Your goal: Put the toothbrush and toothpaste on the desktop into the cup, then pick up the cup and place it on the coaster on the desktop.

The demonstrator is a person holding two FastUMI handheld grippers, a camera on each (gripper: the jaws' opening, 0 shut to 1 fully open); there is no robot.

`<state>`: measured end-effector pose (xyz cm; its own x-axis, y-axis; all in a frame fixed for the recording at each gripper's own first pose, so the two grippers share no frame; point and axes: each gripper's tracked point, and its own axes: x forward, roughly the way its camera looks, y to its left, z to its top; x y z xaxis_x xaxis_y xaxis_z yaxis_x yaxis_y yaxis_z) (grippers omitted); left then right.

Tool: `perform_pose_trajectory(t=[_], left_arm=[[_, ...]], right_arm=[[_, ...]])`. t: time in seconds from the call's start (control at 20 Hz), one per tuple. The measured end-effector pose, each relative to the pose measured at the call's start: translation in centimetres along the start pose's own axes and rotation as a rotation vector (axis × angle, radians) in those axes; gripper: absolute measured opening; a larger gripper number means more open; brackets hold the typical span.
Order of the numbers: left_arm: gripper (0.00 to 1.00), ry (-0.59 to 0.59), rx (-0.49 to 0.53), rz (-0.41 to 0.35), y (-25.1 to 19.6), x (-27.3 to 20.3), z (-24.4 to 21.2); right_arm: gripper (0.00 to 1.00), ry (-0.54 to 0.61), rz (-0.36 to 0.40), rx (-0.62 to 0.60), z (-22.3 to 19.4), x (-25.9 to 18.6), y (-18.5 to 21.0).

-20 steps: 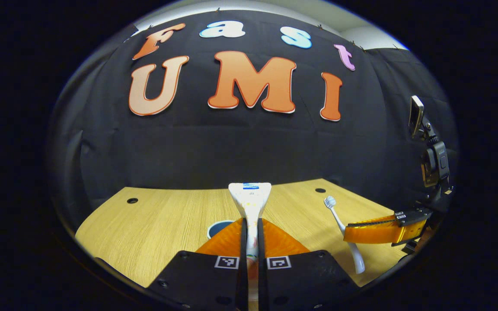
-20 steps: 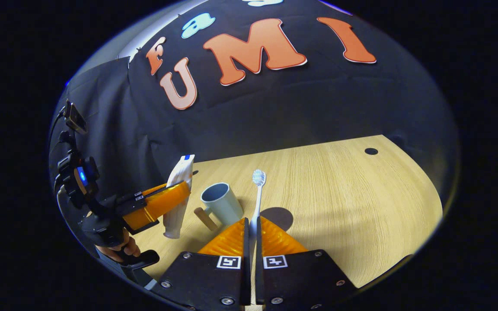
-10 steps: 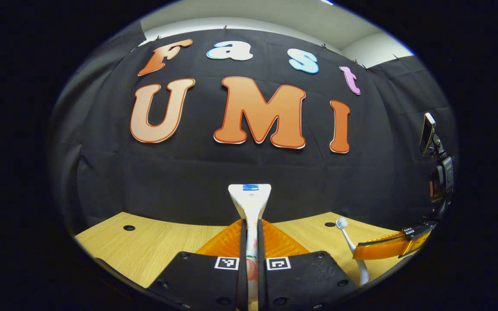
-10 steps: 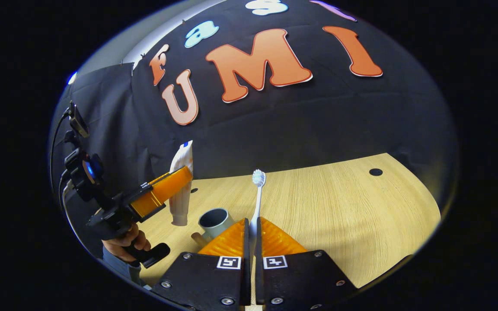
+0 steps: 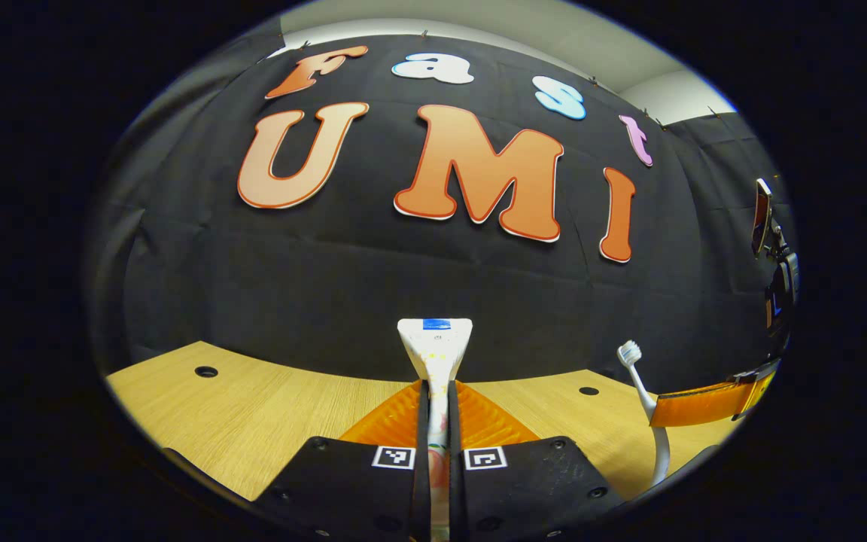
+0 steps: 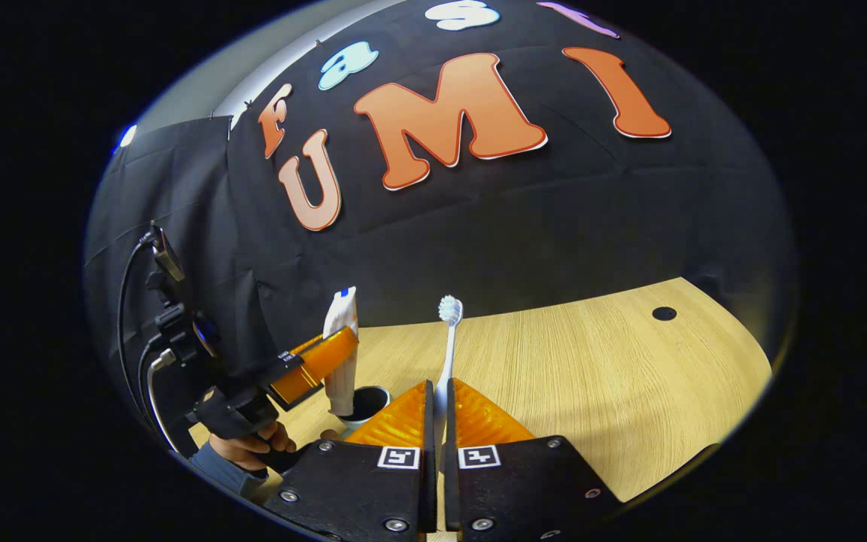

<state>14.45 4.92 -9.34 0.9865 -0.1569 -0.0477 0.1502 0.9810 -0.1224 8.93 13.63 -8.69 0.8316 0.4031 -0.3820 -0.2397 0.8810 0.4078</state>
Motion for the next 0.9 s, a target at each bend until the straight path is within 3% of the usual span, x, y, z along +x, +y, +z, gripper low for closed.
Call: perform_pose_trajectory(t=[0.2, 0.35, 0.45, 0.55, 0.6, 0.7, 0.85, 0.9], left_arm=[[0.09, -0.002, -0.039, -0.001, 0.6, 0.1, -1.3], [0.10, 0.013, -0.013, 0.009, 0.8, -0.2, -2.3], [0.12, 0.014, -0.013, -0.023, 0.1, -0.5, -2.4], [0.21, 0.049, -0.012, -0.044, -0.3, -1.2, -3.2], [0.32, 0.055, -0.004, -0.040, 0.0, -1.6, -3.3], [0.43, 0.039, 0.011, -0.037, 0.2, -2.9, -2.6], [0.52, 0.011, 0.032, -0.032, 0.5, -4.7, -0.9], [0.60, 0.005, 0.034, -0.029, 0.6, -5.3, -0.6]], right_arm=[[0.05, -0.038, 0.030, -0.016, 0.9, 0.7, 1.3], [0.05, -0.075, 0.050, -0.031, 1.8, 1.2, 2.3], [0.05, -0.098, 0.066, -0.034, 2.5, 1.5, 3.2], [0.05, -0.112, 0.080, -0.037, 2.8, 1.9, 4.0], [0.04, -0.116, 0.087, -0.039, 2.9, 2.0, 4.3], [0.04, -0.123, 0.097, -0.043, 3.1, 2.0, 5.0], [0.05, -0.142, 0.111, -0.054, 3.6, 2.2, 6.0], [0.05, -0.150, 0.117, -0.055, 3.7, 2.1, 6.3]])
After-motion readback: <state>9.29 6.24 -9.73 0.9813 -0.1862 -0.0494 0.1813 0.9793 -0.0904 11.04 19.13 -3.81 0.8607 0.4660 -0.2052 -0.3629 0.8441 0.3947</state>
